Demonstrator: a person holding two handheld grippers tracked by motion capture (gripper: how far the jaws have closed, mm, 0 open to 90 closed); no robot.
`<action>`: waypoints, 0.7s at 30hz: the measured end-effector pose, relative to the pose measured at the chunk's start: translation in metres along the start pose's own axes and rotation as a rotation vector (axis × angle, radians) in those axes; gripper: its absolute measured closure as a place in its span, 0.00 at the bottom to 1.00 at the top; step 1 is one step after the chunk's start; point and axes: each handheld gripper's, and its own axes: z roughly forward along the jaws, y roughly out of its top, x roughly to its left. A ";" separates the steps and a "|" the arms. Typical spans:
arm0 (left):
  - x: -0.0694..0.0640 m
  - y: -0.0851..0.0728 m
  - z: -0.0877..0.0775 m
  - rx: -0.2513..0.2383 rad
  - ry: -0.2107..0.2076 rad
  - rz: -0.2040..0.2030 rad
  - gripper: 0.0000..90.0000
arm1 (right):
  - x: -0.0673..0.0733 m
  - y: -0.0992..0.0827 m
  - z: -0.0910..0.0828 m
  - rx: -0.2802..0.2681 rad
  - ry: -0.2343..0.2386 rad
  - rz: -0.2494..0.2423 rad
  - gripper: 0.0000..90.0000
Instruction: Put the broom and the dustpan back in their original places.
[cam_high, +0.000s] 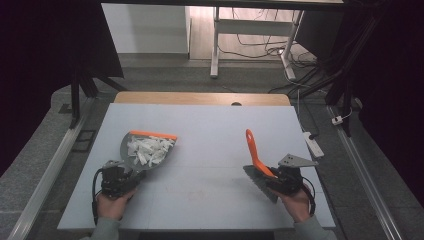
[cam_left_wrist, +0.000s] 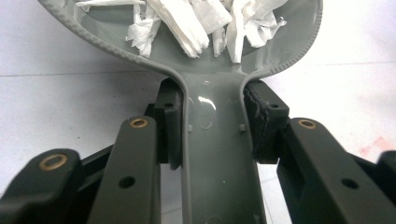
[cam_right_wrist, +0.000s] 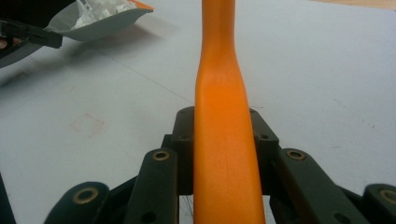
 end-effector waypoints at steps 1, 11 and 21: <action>0.000 0.000 0.001 0.000 0.005 -0.008 0.68 | 0.000 0.000 0.000 0.001 -0.001 0.000 0.78; 0.002 0.002 0.010 0.020 0.040 -0.031 0.68 | -0.001 -0.001 0.002 0.017 0.000 0.007 0.78; 0.003 0.003 0.019 0.039 0.060 -0.050 0.68 | -0.001 -0.005 0.011 0.062 0.026 0.014 0.78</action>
